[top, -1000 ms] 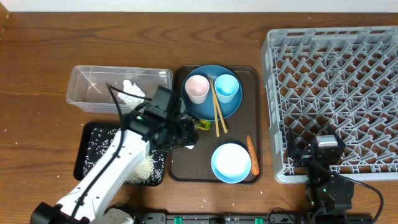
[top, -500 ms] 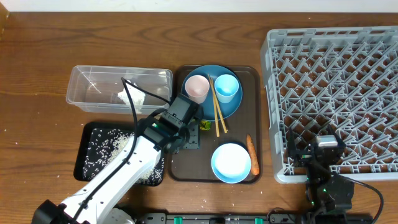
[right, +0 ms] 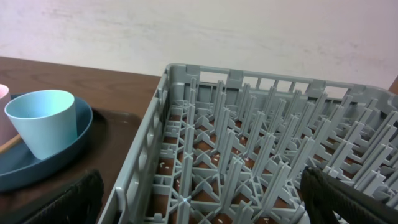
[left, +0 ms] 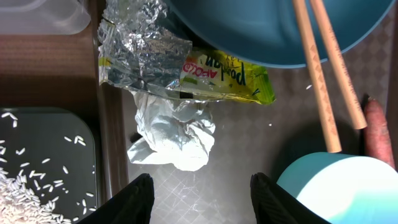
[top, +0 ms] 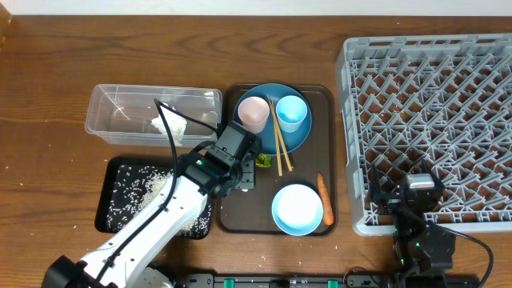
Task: Sort waste into correct bins and load items into the dishwasher rack
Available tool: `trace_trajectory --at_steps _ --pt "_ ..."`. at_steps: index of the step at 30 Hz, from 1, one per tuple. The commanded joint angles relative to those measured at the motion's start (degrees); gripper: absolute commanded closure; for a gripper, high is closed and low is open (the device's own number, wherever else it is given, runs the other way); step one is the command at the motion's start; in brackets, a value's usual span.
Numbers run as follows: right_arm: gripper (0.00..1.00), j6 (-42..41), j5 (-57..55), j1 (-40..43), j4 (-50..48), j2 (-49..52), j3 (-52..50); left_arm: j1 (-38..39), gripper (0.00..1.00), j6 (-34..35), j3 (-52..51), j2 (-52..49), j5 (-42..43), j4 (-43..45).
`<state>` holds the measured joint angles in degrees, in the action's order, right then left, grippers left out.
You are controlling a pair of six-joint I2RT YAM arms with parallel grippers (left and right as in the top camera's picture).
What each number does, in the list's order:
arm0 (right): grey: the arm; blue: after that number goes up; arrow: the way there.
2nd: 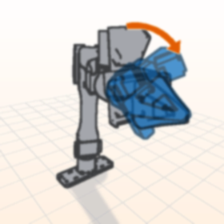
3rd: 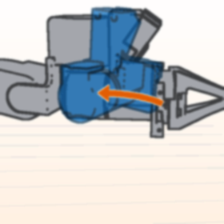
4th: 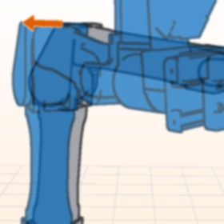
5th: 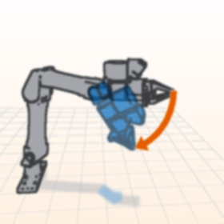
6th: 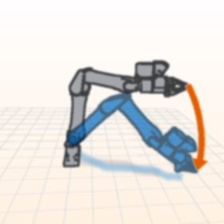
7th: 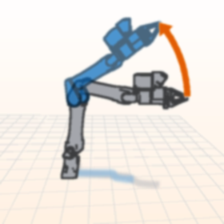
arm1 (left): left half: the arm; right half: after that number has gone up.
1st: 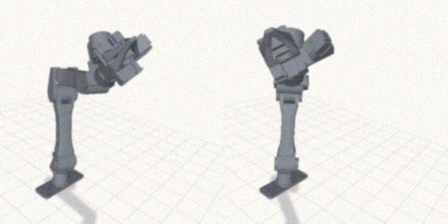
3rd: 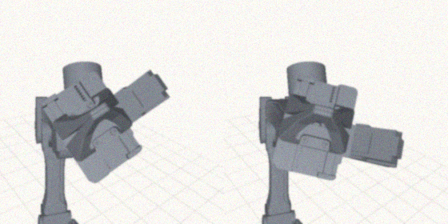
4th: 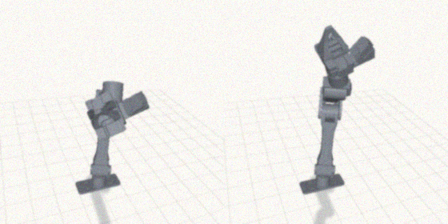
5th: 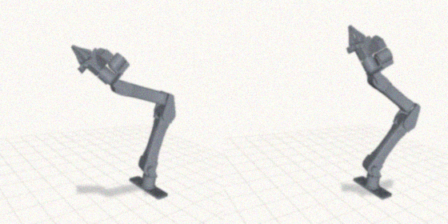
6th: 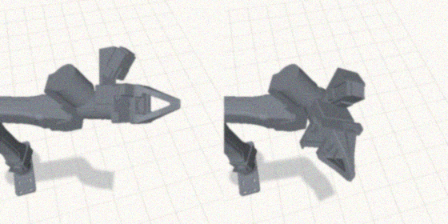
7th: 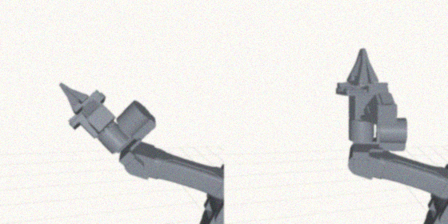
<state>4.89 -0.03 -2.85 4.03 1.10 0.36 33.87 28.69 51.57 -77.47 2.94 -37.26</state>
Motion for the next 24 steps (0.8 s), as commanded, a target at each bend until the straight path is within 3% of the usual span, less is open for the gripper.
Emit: trace_trajectory --at_steps 1,20,21,24 --pt "0.01 0.35 -0.59 0.63 0.24 0.07 -0.04 0.20 0.47 0.98 -0.98 -1.11 -1.09 0.61" --pt "0.01 0.35 -0.59 0.63 0.24 0.07 -0.04 0.20 0.47 1.18 -1.01 -17.31 -1.07 5.97" --pt "0.01 0.35 -0.59 0.63 0.24 0.07 -0.04 0.20 0.48 1.18 -1.01 -17.90 -1.07 6.14" --pt "0.01 0.35 -0.59 0.63 0.24 0.07 -0.04 0.20 0.69 1.20 -1.01 -18.75 -1.05 6.34"
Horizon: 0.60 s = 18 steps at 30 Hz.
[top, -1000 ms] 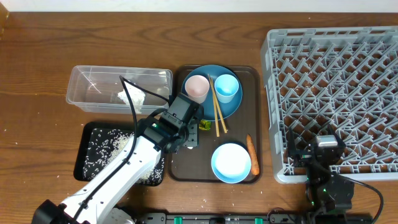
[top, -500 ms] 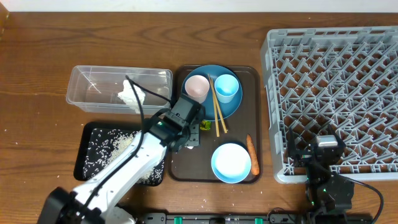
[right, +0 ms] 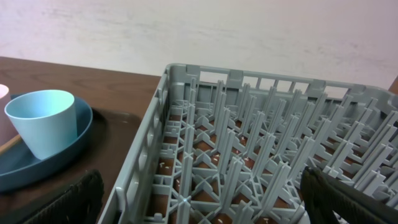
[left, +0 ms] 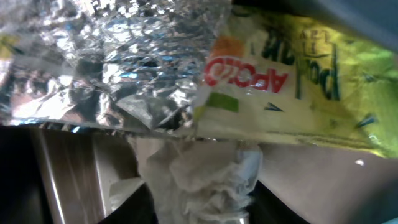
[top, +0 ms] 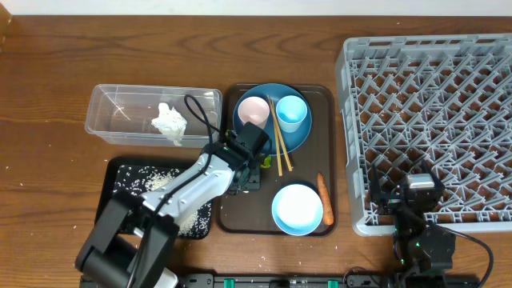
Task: Sort waste into correct bins and load items into the dishwasher rack
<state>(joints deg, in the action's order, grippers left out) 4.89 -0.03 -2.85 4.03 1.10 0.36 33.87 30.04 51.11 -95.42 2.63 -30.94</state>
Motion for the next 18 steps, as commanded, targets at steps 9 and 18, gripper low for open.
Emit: trace_trajectory --at_steps 9,18 --pt "0.01 0.33 -0.59 0.63 0.24 0.07 -0.04 0.17 0.88 -0.17 -0.52 0.09 -0.59 -1.16" --pt "0.01 0.35 -0.59 0.63 0.24 0.07 -0.04 0.17 0.89 -0.17 -0.11 6.71 -0.55 -6.82"
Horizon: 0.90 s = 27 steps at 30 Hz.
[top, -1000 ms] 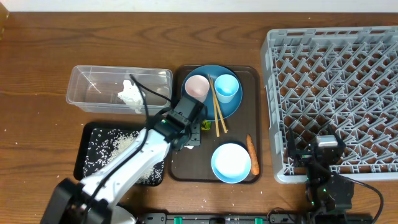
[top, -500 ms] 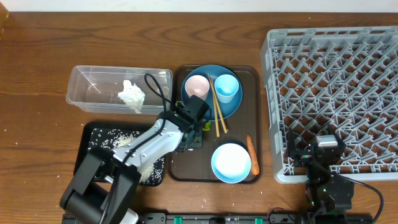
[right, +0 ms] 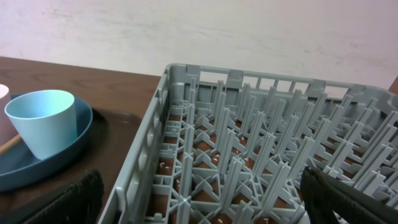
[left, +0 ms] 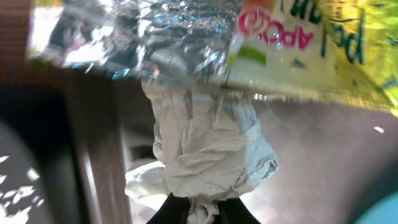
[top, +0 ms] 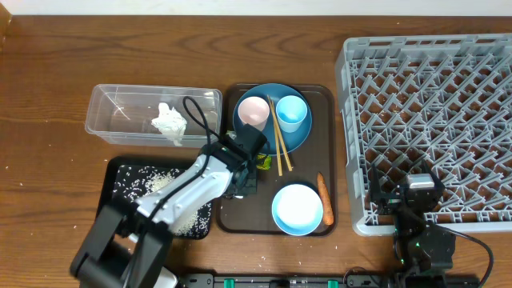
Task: Sort waste into correct bins and load items into the dishwasher rack
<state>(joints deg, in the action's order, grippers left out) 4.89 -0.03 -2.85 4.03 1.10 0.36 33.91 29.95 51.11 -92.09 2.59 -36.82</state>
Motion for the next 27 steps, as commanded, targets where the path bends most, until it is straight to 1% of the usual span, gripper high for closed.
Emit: trace_trajectory --at_steps 1,8,13,19,24,27 --pt "0.01 0.35 -0.59 0.63 0.24 0.07 -0.04 0.13 0.88 -0.09 -0.07 4.52 -0.50 -1.49" --pt "0.01 0.33 -0.59 0.63 0.24 0.07 -0.04 0.13 0.88 -0.11 0.39 13.66 -1.11 -3.19" --pt "0.01 0.35 -0.59 0.63 0.24 0.07 -0.04 -0.07 0.88 -0.09 0.39 18.36 -6.71 -3.21" --pt "0.01 0.33 -0.59 0.63 0.24 0.07 -0.04 -1.73 0.88 -0.11 0.39 21.14 -13.68 -2.54" --pt "0.01 0.35 -0.59 0.63 0.24 0.07 -0.04 -4.42 0.85 -1.01 0.39 20.50 -22.25 1.97" --pt "0.01 0.33 -0.59 0.63 0.24 0.07 -0.04 -6.51 0.84 -3.65 0.39 19.37 -23.98 7.15"
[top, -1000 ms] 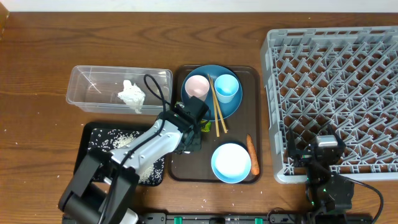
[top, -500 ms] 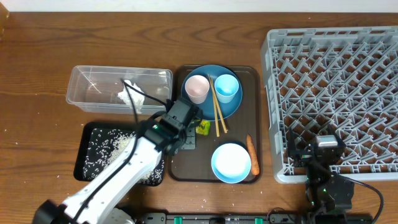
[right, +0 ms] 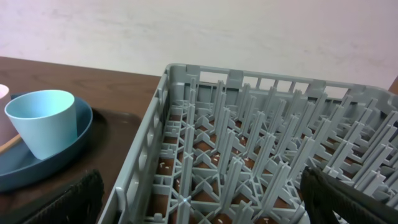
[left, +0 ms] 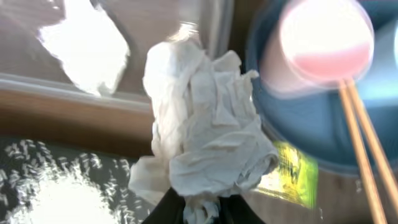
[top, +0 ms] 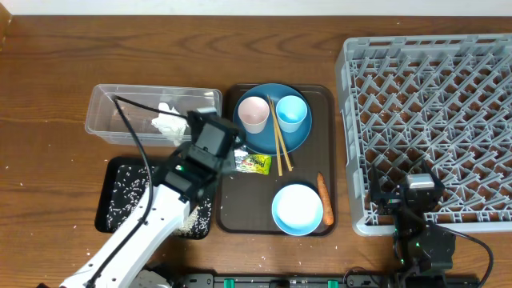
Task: Sort waste into correct bins and load items into the dishwasher rack
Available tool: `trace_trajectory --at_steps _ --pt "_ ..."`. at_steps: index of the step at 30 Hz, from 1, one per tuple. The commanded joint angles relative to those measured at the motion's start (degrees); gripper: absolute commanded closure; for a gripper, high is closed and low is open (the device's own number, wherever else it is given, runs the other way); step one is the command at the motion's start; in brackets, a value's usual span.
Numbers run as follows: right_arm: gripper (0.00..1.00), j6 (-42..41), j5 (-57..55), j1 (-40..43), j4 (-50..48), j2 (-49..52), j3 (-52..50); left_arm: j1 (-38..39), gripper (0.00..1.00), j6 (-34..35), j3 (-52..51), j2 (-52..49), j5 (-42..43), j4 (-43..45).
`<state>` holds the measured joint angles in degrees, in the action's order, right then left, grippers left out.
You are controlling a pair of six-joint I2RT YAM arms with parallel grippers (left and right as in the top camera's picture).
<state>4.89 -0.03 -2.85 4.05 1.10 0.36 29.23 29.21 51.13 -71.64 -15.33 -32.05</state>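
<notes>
My left gripper (left: 198, 213) is shut on a crumpled white tissue (left: 205, 134), held in the air over the gap between the clear bin (top: 120, 102) and the brown tray (top: 232, 210). Another white tissue (top: 168, 122) lies in that bin. On the tray, a yellow-green wrapper (top: 256, 164) lies below the blue plate (top: 301, 138), which carries a pink cup (top: 254, 113), a blue cup (top: 291, 114) and chopsticks (top: 279, 142). A blue bowl (top: 297, 210) and a carrot (top: 324, 198) sit at the front. My right gripper (right: 205, 208) stands open at the grey rack (top: 432, 112).
A black tray with rice (top: 128, 196) lies in front of the clear bin, under my left arm. The rack fills the right side of the table, and my right arm (top: 420, 192) rests at its near left corner.
My left gripper has risen off the tray with the tissue and moved left and back, to the right end of the clear bin. The wrapper stays on the tray. The right arm is still.
My left gripper was open above the tissue lying beside the wrapper on the tray. Then it was down around the tissue, then shut on it. Now the tissue hangs near the clear bin. The right arm has kept still throughout.
</notes>
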Motion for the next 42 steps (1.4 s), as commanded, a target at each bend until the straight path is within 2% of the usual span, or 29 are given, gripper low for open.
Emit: trace_trajectory --at_steps 1,8,16,17,20,24,30,36,39,42 --pt "0.01 0.35 -0.59 0.63 0.22 0.07 -0.04 -2.64 0.84 -3.78 0.37 -1.57 -6.03 4.31" --pt "0.01 0.35 -0.59 0.63 0.22 0.07 -0.04 -8.28 0.84 -4.15 0.37 -6.14 -5.99 12.55" --pt "0.01 0.35 -0.59 0.63 0.22 0.07 -0.04 -12.59 0.83 -4.15 0.37 -13.46 -5.95 16.83" --pt "0.01 0.35 -0.59 0.63 0.22 0.07 -0.04 -12.83 0.69 -4.15 0.37 -13.84 -5.92 16.94" --pt "0.01 0.35 -0.59 0.63 0.22 0.07 -0.04 -12.81 0.47 -4.15 0.37 -13.60 -5.64 17.09" --pt "0.01 0.35 -0.59 0.63 0.22 0.07 -0.04 -12.74 0.39 -6.60 0.76 -11.61 -2.47 17.31" --pt "0.01 0.35 -0.59 0.63 0.22 0.07 -0.04 -10.34 0.39 -6.84 2.21 -2.49 2.25 10.93" --pt "0.01 0.33 -0.59 0.63 0.22 0.07 -0.04 -6.71 0.39 -1.20 2.21 7.13 12.46 -1.38" --pt "0.01 0.35 -0.59 0.63 0.22 0.07 -0.04 -4.92 0.40 1.64 2.19 9.18 16.74 -7.54" --pt "0.01 0.35 -0.59 0.63 0.22 0.07 -0.04 -2.67 0.40 1.53 2.14 8.92 19.47 -10.19"
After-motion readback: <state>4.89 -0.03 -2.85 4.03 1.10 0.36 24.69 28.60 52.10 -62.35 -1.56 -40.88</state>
